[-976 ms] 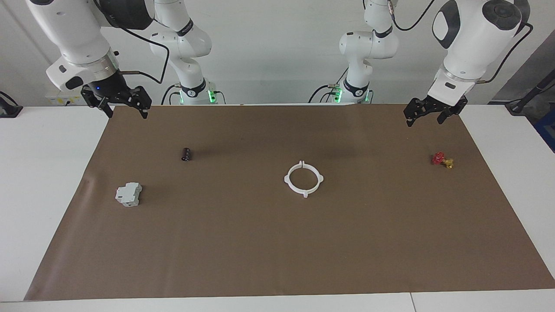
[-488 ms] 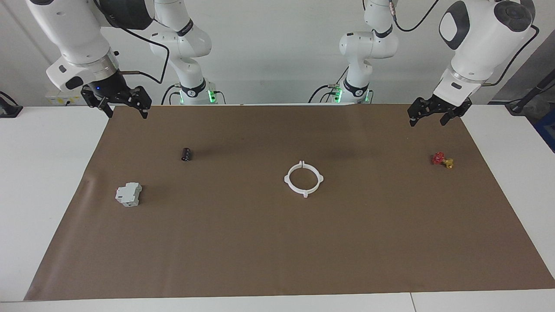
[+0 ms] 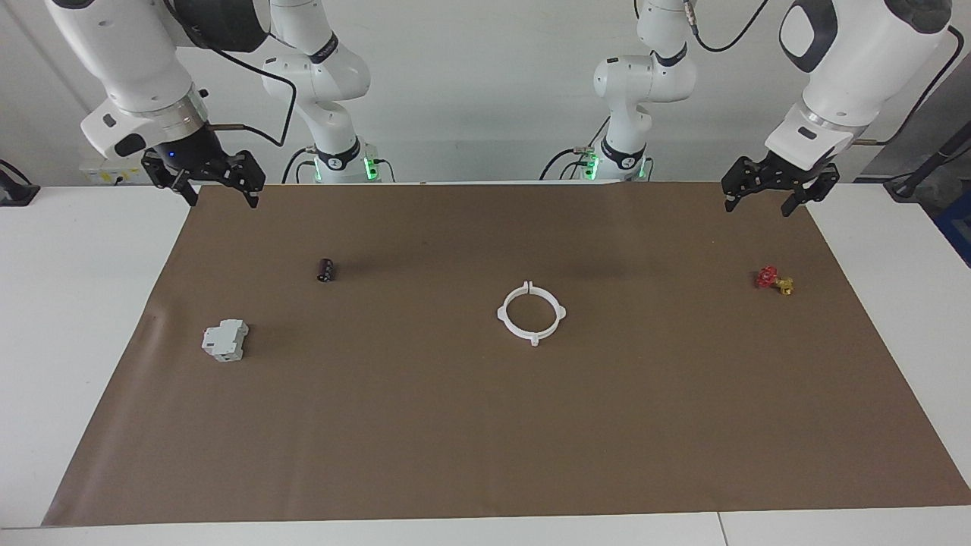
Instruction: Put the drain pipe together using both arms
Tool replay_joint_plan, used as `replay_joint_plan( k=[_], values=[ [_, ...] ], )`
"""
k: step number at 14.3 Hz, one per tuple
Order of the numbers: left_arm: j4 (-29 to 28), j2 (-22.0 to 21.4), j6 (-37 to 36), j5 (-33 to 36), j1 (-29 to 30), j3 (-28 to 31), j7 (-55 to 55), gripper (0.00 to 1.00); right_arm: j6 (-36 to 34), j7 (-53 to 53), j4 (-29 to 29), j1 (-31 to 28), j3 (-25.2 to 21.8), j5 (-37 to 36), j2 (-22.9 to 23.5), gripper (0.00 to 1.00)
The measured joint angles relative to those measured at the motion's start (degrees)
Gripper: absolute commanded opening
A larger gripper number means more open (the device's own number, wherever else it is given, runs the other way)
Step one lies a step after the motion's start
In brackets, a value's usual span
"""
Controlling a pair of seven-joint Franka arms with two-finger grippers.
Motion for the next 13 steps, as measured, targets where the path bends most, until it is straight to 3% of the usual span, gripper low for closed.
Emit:
replay_joint_plan(
  k=[13],
  values=[
    [-0.9, 2.4, 3.0, -0.2, 0.0, -0.6, 0.0, 1.00, 0.0, 0.0, 0.0, 0.0, 0.0, 0.0, 0.0, 1.00]
  ],
)
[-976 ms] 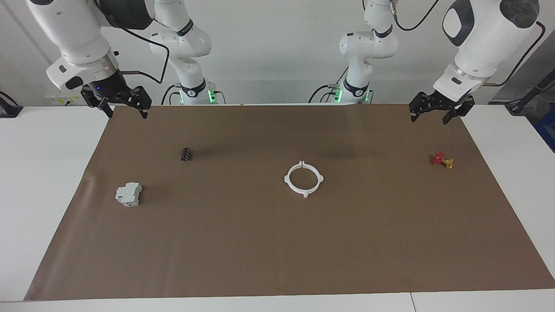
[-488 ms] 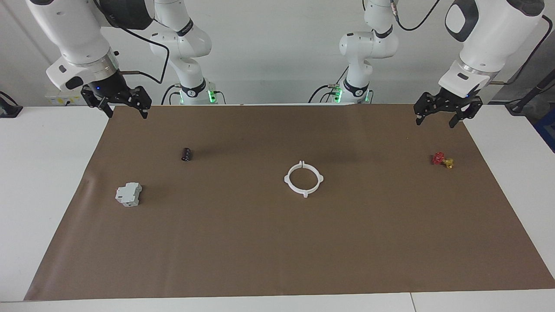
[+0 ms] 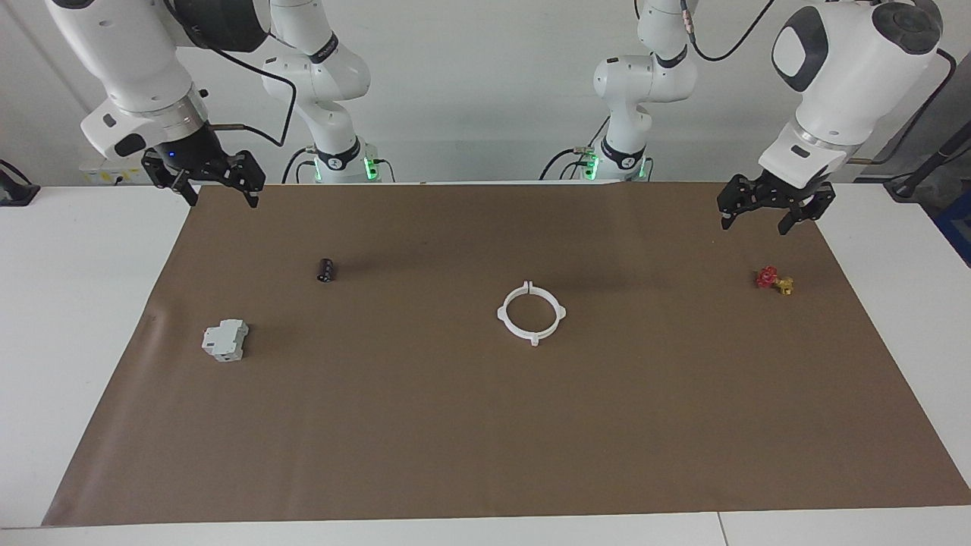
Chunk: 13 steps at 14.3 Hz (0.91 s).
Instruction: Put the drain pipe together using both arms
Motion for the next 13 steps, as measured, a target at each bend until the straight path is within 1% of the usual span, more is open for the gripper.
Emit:
replay_joint_plan(
  k=[6, 10, 13],
  values=[
    [0.1, -0.3, 0.0, 0.0, 0.0, -0.5, 0.0, 1.00, 0.0, 0.0, 0.0, 0.0, 0.0, 0.0, 0.0, 1.00],
    [0.2, -0.4, 0.4, -0.1, 0.0, -3.9, -2.4, 1.00, 0.0, 0.0, 0.0, 0.0, 0.0, 0.0, 0.0, 1.00],
    [0.2, -0.4, 0.5, -0.1, 0.0, -4.5, -3.2, 1.00, 0.0, 0.0, 0.0, 0.0, 0.0, 0.0, 0.0, 1.00]
  ],
)
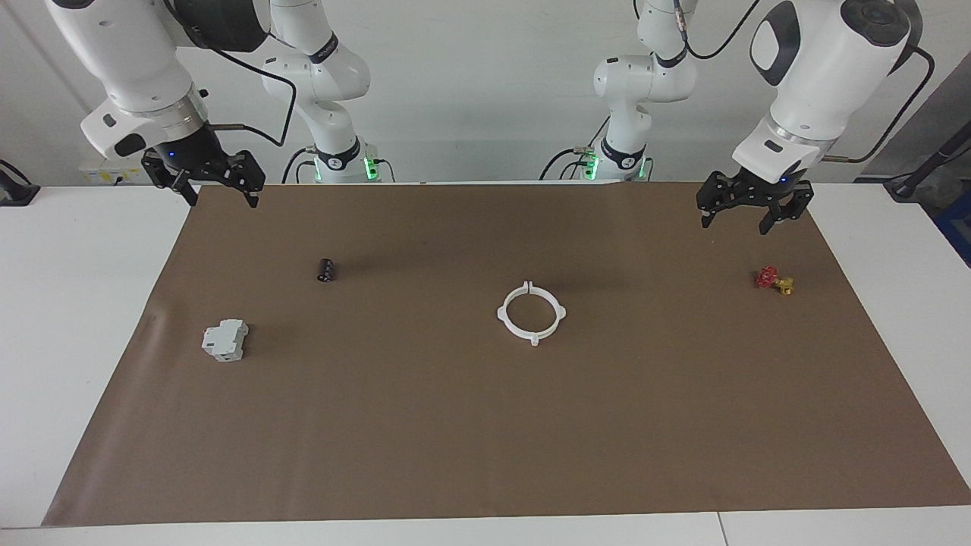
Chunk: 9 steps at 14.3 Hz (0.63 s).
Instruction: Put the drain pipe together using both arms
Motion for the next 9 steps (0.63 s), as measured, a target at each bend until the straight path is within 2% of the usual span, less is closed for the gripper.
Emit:
replay_joint_plan(
  k=[9],
  values=[
    [0.0, 0.0, 0.0, 0.0, 0.0, 1.2, 0.0, 1.00, 0.0, 0.0, 0.0, 0.0, 0.0, 0.0, 0.0, 1.00]
  ],
)
